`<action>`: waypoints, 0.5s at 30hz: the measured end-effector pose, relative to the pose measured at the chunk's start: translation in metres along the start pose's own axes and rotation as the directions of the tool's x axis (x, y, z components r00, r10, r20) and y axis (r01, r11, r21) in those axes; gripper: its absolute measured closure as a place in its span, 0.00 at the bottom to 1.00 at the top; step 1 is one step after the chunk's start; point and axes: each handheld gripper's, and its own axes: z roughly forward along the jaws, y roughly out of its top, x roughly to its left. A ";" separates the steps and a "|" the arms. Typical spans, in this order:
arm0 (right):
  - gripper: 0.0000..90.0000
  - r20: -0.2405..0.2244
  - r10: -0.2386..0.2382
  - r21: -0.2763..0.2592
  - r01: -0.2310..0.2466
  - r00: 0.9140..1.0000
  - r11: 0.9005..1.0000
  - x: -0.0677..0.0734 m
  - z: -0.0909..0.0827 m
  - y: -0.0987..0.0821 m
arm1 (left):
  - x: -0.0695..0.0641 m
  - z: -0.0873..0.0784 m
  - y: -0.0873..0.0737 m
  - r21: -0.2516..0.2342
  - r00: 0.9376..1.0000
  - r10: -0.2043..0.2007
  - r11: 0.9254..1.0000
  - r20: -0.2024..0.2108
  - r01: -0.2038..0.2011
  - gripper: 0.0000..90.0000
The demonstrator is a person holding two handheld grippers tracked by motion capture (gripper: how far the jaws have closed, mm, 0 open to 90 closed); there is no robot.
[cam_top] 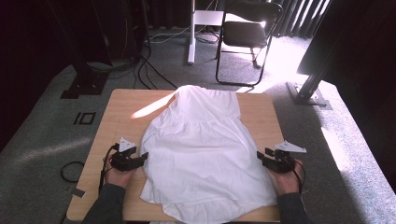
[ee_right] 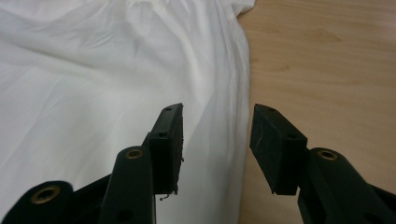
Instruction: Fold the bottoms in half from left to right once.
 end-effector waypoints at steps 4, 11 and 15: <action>0.58 0.008 0.011 0.013 -0.012 1.000 1.000 -0.006 0.031 0.018 | 0.000 0.012 0.017 0.021 1.000 0.019 1.000 0.011 -0.020 0.44; 0.53 0.016 0.001 0.058 -0.001 1.000 0.998 0.001 0.064 0.024 | 0.006 0.037 0.033 0.057 1.000 -0.004 0.998 0.017 0.003 0.42; 0.51 0.038 0.001 0.094 -0.005 0.999 0.996 0.001 0.077 0.020 | 0.014 0.047 0.031 0.059 0.999 -0.054 0.997 0.009 0.053 0.41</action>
